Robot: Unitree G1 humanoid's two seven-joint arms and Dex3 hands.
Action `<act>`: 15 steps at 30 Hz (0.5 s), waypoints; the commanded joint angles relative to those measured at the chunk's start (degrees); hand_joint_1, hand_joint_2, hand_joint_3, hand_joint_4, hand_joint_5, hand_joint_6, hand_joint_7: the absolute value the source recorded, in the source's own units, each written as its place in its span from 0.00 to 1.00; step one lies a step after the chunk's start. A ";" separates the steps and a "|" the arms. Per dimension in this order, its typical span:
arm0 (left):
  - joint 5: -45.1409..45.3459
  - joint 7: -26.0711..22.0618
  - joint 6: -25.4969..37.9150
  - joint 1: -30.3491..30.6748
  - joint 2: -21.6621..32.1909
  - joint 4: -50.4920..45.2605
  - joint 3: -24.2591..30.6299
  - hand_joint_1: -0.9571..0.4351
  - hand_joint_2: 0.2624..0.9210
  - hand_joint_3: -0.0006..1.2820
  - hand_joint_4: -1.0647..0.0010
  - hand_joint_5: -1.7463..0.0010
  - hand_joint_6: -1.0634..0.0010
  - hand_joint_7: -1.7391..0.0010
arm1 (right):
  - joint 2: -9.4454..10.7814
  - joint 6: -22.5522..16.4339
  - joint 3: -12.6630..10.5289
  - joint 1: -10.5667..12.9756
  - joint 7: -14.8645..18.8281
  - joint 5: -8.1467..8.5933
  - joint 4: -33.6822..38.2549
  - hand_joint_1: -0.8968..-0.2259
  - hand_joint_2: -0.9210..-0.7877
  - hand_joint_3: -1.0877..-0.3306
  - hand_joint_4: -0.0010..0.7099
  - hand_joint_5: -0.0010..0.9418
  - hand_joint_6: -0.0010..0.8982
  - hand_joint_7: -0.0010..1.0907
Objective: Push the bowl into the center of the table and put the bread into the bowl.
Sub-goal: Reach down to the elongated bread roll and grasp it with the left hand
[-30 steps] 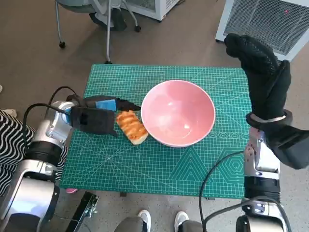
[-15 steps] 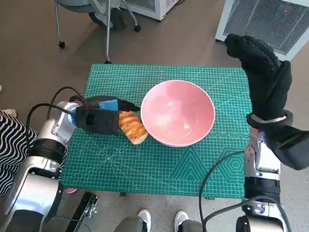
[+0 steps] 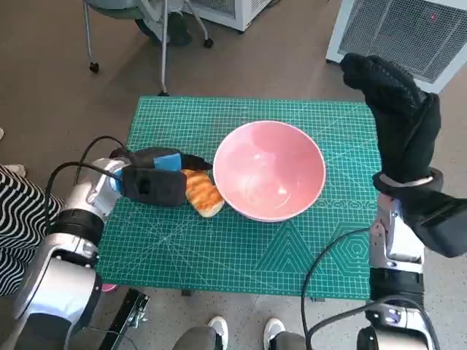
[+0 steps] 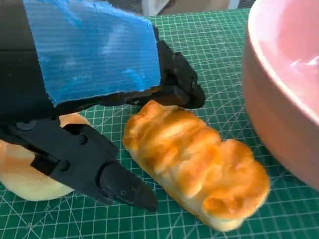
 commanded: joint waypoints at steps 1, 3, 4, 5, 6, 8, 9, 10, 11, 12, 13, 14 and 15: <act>2.10 0.75 1.37 -0.23 -0.44 1.77 -1.57 0.61 0.83 0.01 0.43 0.97 0.29 0.92 | -0.26 0.96 -0.17 1.58 0.00 0.79 -0.17 0.20 0.00 0.60 0.25 0.00 0.10 0.39; 2.25 0.93 1.56 -0.13 -0.53 2.17 -1.70 0.62 0.86 0.01 0.35 0.97 0.31 0.82 | -0.29 1.04 -0.25 1.60 0.04 0.88 -0.17 0.21 0.00 0.60 0.25 0.00 0.10 0.39; 2.36 1.06 1.67 -0.06 -0.58 2.36 -1.79 0.62 0.86 0.01 0.33 0.98 0.33 0.78 | -0.31 1.07 -0.30 1.59 0.09 0.94 -0.12 0.21 0.00 0.60 0.25 0.00 0.10 0.39; 2.45 1.16 1.75 -0.01 -0.62 2.49 -1.84 0.55 0.91 0.03 0.27 0.97 0.35 0.60 | -0.32 1.09 -0.34 1.58 0.11 0.98 -0.10 0.21 0.00 0.60 0.25 0.00 0.10 0.39; 2.61 1.39 1.83 0.09 -0.65 2.69 -1.94 0.51 0.94 0.05 0.24 0.97 0.37 0.48 | -0.32 1.10 -0.38 1.57 0.13 1.04 -0.07 0.21 0.00 0.60 0.25 0.00 0.10 0.39; 2.89 1.85 1.95 0.22 -0.70 3.02 -2.15 0.47 0.97 0.06 0.18 0.95 0.38 0.38 | -0.30 1.13 -0.42 1.58 0.12 1.13 -0.07 0.22 0.00 0.60 0.25 0.00 0.10 0.39; 3.01 2.05 2.02 0.25 -0.71 3.14 -2.25 0.51 0.98 0.06 0.21 0.84 0.38 0.36 | -0.30 1.14 -0.42 1.59 0.12 1.17 -0.08 0.22 0.00 0.60 0.25 0.00 0.10 0.39; 3.14 2.38 2.03 0.32 -0.67 3.21 -2.37 0.57 0.98 0.06 0.27 0.67 0.40 0.32 | -0.28 1.15 -0.39 1.62 0.08 1.19 -0.12 0.22 0.00 0.60 0.25 0.00 0.10 0.39; 3.23 2.61 2.03 0.36 -0.64 3.27 -2.46 0.62 0.99 0.06 0.30 0.57 0.41 0.31 | -0.27 1.16 -0.36 1.63 0.05 1.22 -0.14 0.22 0.00 0.60 0.25 0.00 0.10 0.39; 3.29 2.76 1.93 0.39 -0.50 3.23 -2.55 0.63 0.99 0.06 0.30 0.53 0.41 0.30 | -0.25 1.17 -0.33 1.66 0.00 1.22 -0.18 0.22 0.00 0.60 0.25 0.00 0.10 0.39; 3.31 2.87 1.85 0.41 -0.39 3.20 -2.64 0.66 1.00 0.05 0.32 0.44 0.42 0.30 | -0.23 1.19 -0.31 1.70 -0.03 1.22 -0.25 0.22 0.00 0.60 0.25 0.00 0.10 0.39; 3.16 2.76 1.75 0.38 -0.22 3.08 -2.57 0.66 1.00 0.05 0.32 0.44 0.42 0.30 | -0.21 1.21 -0.29 1.74 -0.08 1.20 -0.31 0.22 0.00 0.60 0.25 0.00 0.10 0.39; 3.04 2.69 1.69 0.36 -0.11 3.00 -2.52 0.67 1.00 0.05 0.32 0.42 0.41 0.30 | -0.20 1.21 -0.27 1.77 -0.12 1.19 -0.35 0.22 0.00 0.60 0.25 0.00 0.10 0.39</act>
